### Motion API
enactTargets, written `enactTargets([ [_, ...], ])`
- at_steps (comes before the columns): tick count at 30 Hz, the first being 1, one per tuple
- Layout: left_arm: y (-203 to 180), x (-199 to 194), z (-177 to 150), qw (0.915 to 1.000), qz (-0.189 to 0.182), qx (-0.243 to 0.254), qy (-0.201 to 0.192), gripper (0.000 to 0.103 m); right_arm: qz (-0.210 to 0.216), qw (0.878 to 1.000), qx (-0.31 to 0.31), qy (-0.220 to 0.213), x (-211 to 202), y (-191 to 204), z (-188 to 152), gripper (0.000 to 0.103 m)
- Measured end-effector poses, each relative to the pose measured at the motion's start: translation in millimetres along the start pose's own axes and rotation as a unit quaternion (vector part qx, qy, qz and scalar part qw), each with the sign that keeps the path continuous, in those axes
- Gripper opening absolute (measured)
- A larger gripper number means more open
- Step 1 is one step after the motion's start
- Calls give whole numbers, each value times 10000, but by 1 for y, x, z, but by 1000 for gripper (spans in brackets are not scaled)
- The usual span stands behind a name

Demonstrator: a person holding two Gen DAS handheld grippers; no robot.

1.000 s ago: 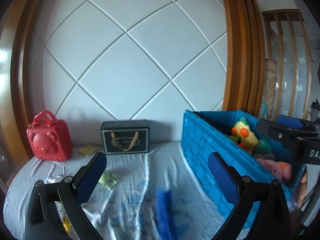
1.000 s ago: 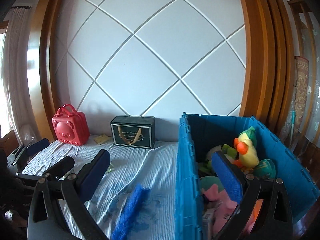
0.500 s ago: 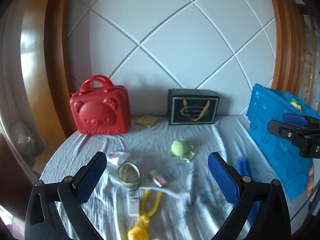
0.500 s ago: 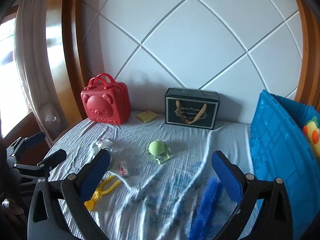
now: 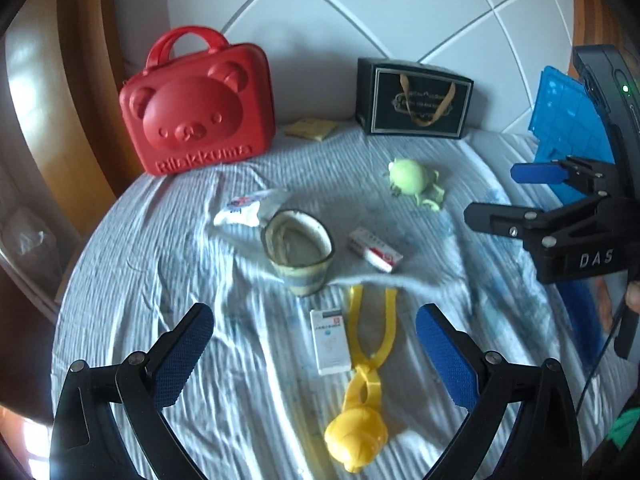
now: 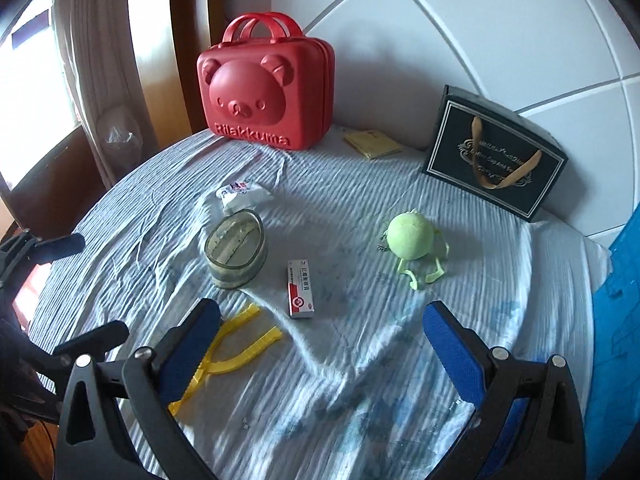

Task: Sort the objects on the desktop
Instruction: 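Withdraw both open tools from the bin back over the bed, then grasp white eye-drop box with left tool while right tool grasps red-white ointment box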

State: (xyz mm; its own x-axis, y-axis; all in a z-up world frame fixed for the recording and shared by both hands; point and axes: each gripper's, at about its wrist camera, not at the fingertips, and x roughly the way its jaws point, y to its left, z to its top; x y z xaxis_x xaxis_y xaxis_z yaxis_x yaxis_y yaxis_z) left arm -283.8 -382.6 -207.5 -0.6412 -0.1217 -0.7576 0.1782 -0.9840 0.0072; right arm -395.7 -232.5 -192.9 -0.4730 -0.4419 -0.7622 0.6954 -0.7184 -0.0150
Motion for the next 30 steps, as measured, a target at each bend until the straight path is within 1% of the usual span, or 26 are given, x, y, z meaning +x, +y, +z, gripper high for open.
enactTargets([
  [3,9,20,-7,9995,-232,-169,138,102,34,9998,-46,190,29,-1,2,103],
  [8,10,56,-11,9986,-362,-73,368,102,43,9984,-307,469,72,3,5,103],
  [11,12,77,-11,9973,-504,-68,533,102,134,9983,-226,518,85,0,6,103],
  [15,16,100,-13,9953,-583,-37,778,90,208,9981,-179,553,97,-1,7,103],
  [16,16,105,-14,9945,-619,-35,838,85,217,9979,-197,572,100,0,7,103],
  [18,16,112,-16,9933,-695,-25,923,83,236,9975,-255,620,106,1,8,103],
  [22,16,120,-21,9923,-703,38,1015,82,336,9962,-328,740,122,3,12,102],
  [25,23,124,-24,9915,-727,-43,1074,78,423,9952,-398,791,129,7,15,99],
  [28,32,124,-25,9913,-740,-105,1088,69,532,9941,-478,811,136,11,16,99],
  [30,34,123,-25,9909,-782,-105,1088,68,636,9928,-534,868,142,14,15,99],
])
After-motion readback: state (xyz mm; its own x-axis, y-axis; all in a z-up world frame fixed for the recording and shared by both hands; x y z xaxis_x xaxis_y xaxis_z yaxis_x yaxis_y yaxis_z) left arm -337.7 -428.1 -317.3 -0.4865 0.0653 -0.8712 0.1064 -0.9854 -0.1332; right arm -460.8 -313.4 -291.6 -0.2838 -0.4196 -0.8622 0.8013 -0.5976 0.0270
